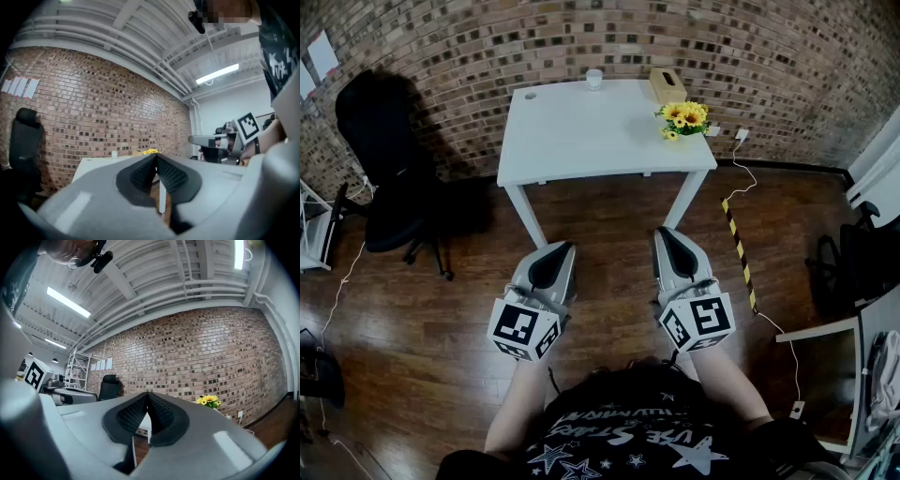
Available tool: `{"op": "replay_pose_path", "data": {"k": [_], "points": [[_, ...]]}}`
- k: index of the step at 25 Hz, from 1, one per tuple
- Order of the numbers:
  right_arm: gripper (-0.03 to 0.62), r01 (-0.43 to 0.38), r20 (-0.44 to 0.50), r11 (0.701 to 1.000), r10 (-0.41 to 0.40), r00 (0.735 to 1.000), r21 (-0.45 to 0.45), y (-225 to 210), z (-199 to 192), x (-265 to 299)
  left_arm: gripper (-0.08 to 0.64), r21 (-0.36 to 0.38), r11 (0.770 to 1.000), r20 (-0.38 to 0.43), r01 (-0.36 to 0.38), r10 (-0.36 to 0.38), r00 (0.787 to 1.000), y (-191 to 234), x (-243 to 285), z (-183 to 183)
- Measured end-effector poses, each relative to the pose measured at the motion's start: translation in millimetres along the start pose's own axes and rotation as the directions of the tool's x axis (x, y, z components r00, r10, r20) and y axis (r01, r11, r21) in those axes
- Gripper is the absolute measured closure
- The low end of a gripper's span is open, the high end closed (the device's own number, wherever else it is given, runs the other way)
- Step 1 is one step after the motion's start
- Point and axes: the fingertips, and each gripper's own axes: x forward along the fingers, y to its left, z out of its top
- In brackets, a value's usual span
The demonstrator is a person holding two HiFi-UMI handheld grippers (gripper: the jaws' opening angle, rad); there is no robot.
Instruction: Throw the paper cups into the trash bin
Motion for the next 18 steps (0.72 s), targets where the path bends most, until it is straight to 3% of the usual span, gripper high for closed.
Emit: {"op": "replay_pose_path", "data": {"k": [9, 18], "points": [[0.584, 0.075, 0.034, 0.997, -0.076, 0.997, 0.023, -36, 0, 29, 0.557, 0.013, 1.0, 0.001, -0.016, 0.016, 1.0, 40, 19, -5], [0.584, 0.002, 0.057, 0.999, -0.005, 0.998, 0.054, -77, -21, 113, 0.557, 0.028, 0.997, -0.02, -0.073, 0.073, 0.997, 73, 81, -15]]}}
